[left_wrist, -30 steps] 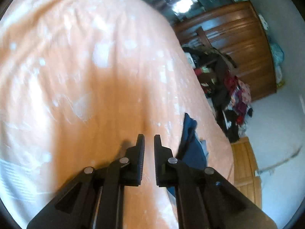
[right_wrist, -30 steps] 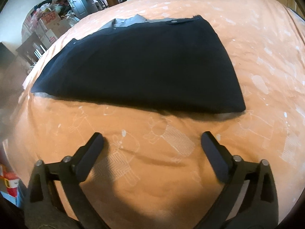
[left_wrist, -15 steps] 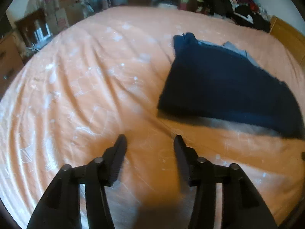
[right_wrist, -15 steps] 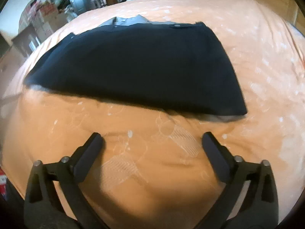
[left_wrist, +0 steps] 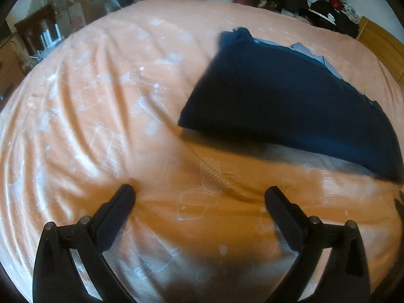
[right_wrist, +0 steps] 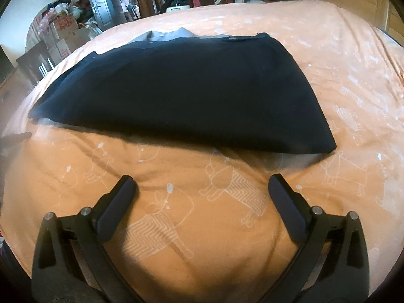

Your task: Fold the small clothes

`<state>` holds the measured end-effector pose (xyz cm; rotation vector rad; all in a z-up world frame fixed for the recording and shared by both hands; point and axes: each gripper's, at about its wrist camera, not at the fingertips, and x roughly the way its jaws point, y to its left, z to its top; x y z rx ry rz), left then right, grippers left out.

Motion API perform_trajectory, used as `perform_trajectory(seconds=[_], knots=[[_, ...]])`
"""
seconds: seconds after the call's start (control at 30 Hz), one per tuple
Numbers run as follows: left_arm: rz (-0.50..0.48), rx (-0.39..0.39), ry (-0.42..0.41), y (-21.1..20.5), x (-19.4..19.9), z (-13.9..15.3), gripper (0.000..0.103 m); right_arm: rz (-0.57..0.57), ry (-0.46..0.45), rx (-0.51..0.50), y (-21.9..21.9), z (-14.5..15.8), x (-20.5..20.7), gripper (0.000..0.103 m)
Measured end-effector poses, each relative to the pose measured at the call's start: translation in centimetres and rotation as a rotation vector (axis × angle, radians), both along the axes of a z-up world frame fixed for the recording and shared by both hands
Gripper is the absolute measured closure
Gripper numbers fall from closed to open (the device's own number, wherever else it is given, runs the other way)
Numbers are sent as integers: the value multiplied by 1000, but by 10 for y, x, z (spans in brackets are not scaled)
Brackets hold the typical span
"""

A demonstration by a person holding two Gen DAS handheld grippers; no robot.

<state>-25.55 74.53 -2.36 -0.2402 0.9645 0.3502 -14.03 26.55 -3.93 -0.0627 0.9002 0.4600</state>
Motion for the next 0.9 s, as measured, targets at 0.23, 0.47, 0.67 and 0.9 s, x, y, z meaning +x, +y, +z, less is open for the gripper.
perform_trajectory(seconds=[0.23,0.47,0.67,0.9], knots=[[3,7,-10,-1,-1,0,0,1,-7,13,0,0,1,0],[4,9,-10,-1,-2,1,0,2,-7,18,0,0,0,0],[3,10,-9,-1,-2,1,0,1,-7,17,1,0,0,0],[4,5,-10,0,-2,0,0,2,-6,18,2,0,0,0]])
